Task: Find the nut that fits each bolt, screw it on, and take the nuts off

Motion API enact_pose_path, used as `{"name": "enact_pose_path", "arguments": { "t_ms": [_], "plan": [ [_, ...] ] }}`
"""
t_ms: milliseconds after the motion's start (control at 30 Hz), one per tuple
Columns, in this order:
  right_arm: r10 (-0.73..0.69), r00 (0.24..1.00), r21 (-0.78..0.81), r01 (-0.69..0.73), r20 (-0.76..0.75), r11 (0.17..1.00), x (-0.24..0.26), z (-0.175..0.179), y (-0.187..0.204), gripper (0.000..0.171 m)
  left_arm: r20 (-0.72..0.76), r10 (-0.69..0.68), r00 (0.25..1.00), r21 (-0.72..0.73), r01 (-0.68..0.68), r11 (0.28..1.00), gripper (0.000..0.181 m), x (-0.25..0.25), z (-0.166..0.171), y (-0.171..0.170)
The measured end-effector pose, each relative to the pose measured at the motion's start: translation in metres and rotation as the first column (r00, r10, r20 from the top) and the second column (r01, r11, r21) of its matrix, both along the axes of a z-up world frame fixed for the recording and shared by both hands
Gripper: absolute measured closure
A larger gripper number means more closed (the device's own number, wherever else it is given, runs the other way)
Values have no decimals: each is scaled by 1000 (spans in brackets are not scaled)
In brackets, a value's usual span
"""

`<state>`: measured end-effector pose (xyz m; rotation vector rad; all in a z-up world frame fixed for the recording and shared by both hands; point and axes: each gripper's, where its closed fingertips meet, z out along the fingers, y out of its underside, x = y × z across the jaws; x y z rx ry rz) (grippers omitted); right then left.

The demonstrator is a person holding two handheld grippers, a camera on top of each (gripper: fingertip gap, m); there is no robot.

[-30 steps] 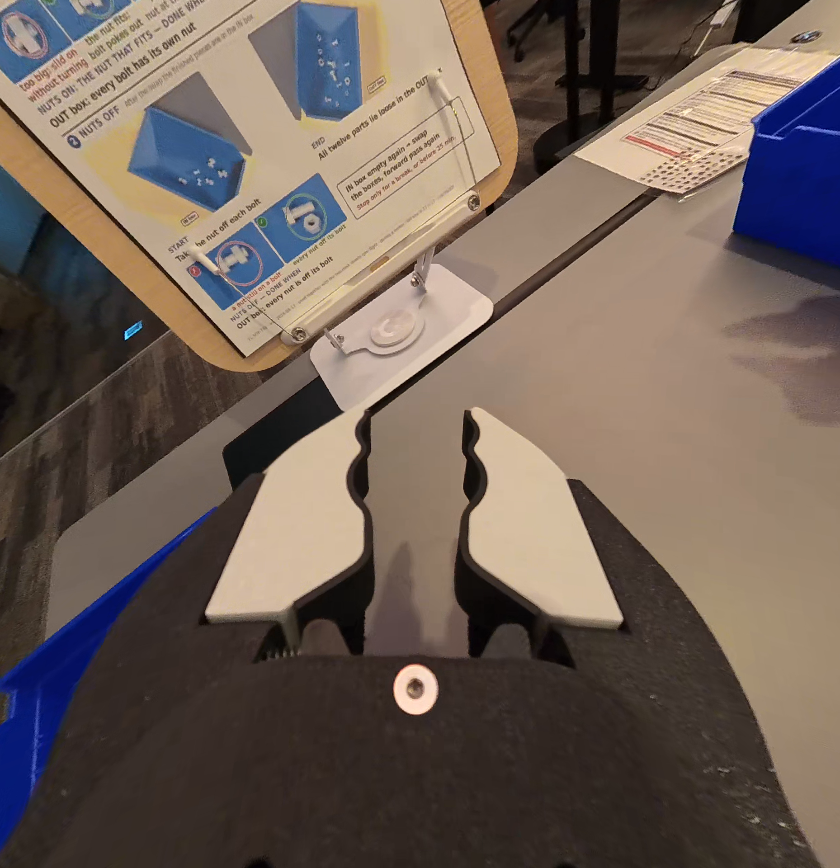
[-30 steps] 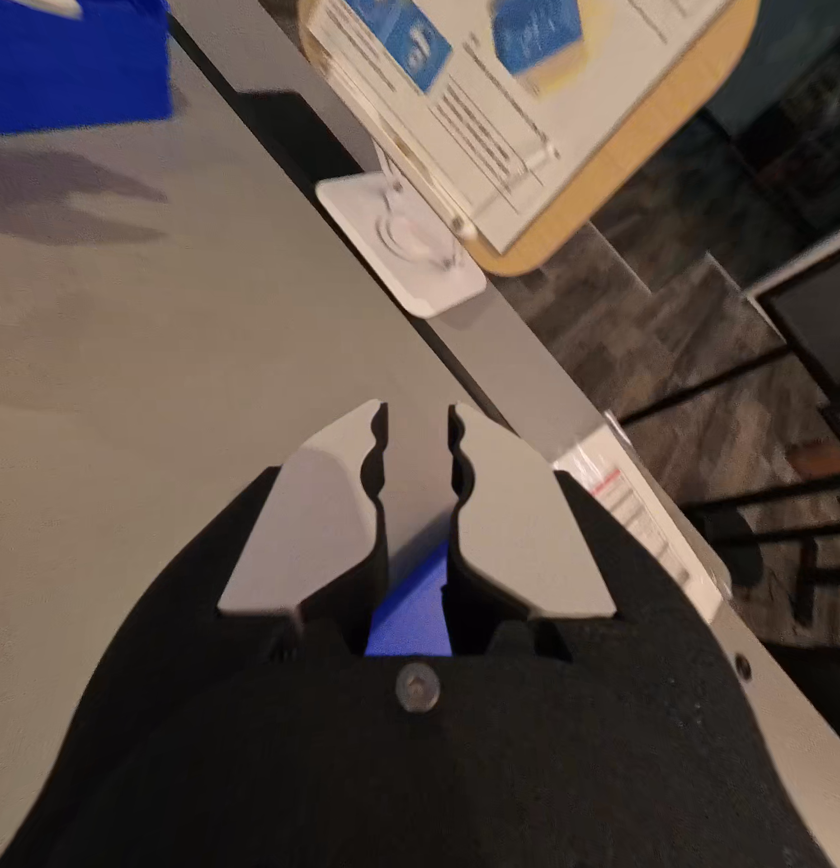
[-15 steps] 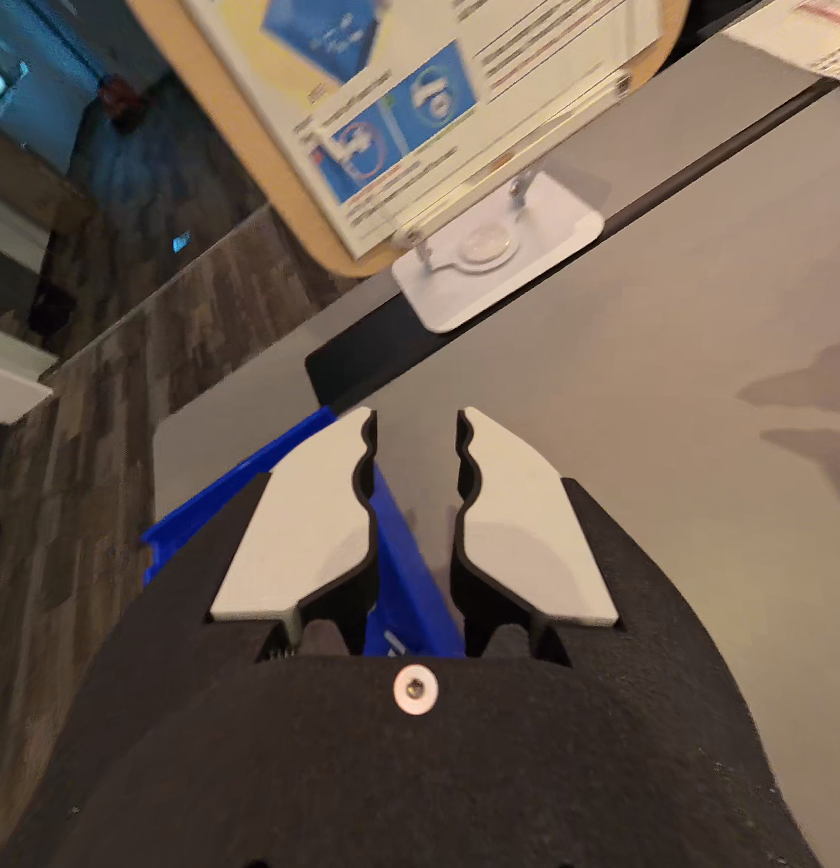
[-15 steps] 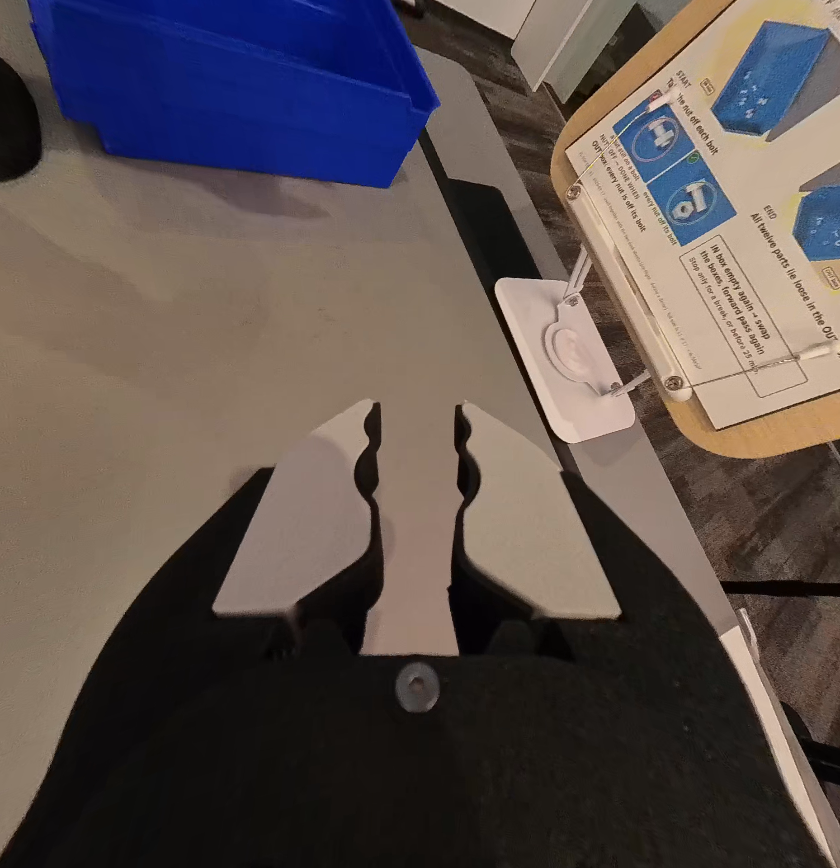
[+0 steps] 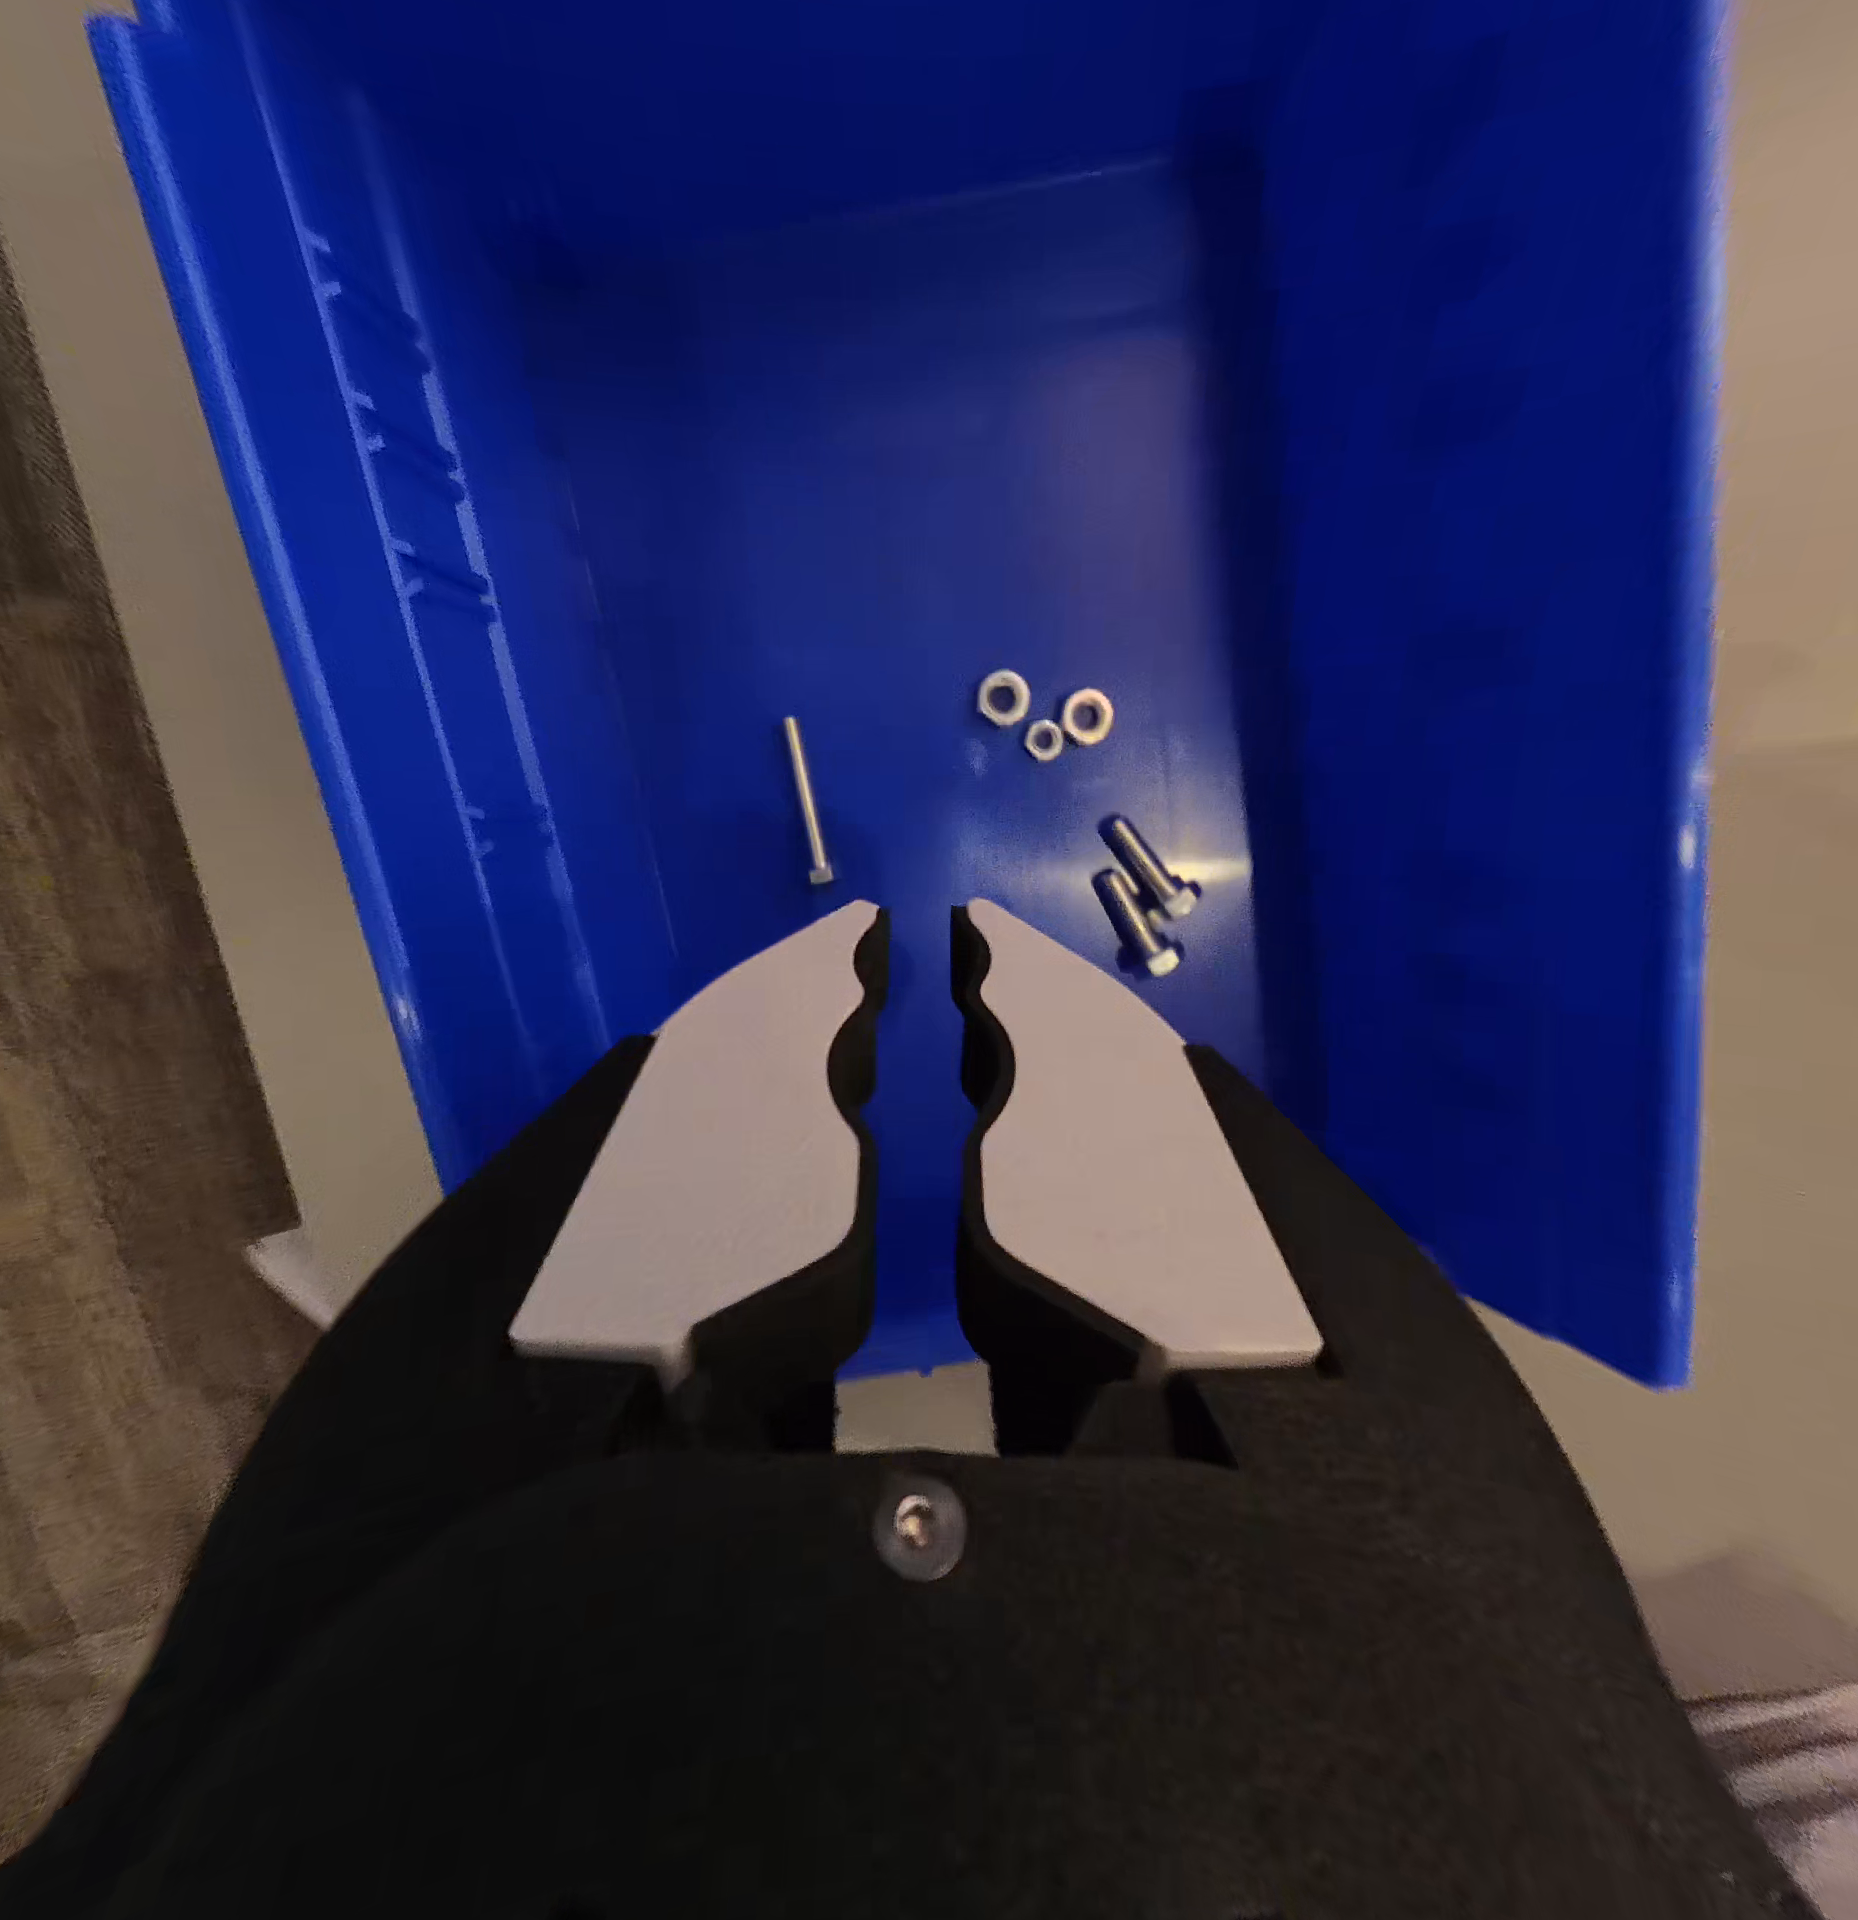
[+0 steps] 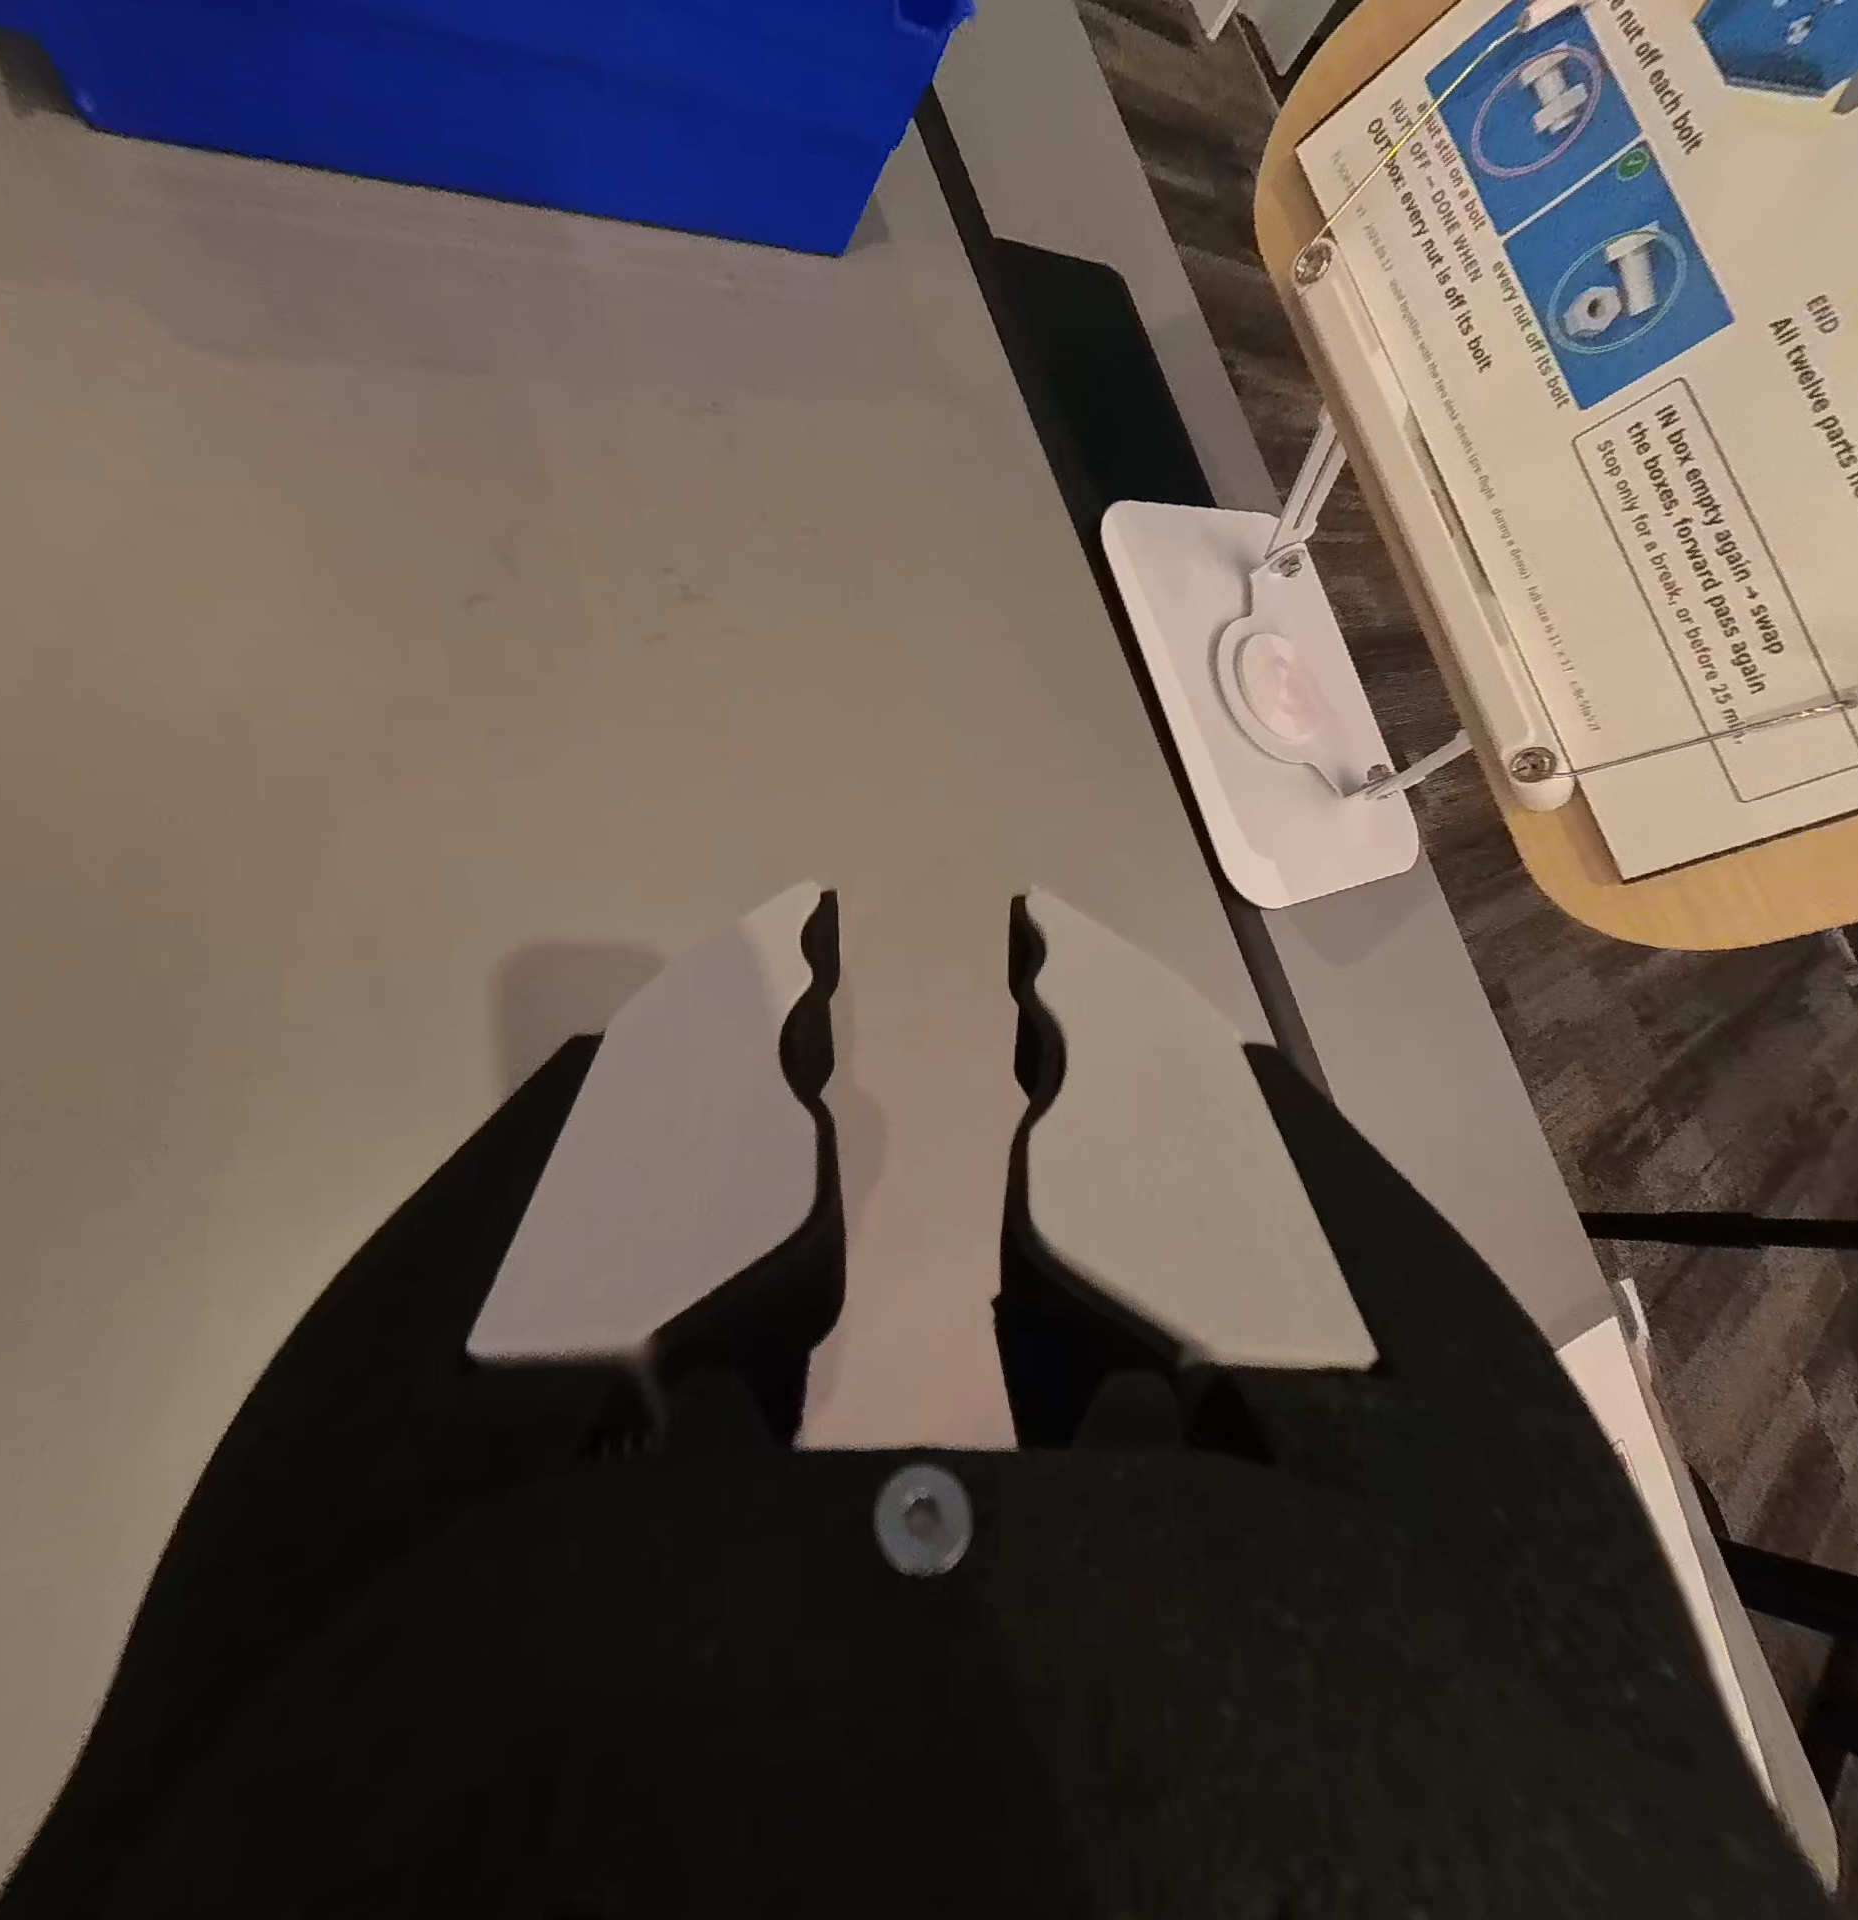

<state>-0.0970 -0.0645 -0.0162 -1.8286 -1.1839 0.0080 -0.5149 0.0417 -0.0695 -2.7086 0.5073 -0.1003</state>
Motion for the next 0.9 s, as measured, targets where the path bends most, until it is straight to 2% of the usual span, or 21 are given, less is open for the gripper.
{"name": "enact_pose_path", "arguments": {
  "t_ms": [67, 400, 667, 900],
  "plan": [
    [-2, 1000, -8, 2, 13, 1000, 2, -4, 1, 140, 23, 32, 999, -9, -31, 999, 173, -3, -11, 10],
    [12, 998, -24, -10, 61, 1000, 2, -12, 4, 140, -54, 82, 995, -132, -88, 987, 170, -17, -60, 20],
    [18, 995, -33, -15, 97, 999, 3, -20, 4, 141, -64, 89, 994, -178, -99, 979, 172, -22, -81, 23],
    [20, 993, -32, -16, 114, 999, 4, -22, 5, 141, -48, 71, 996, -157, -78, 984, 176, -22, -79, 27]
  ]
}}
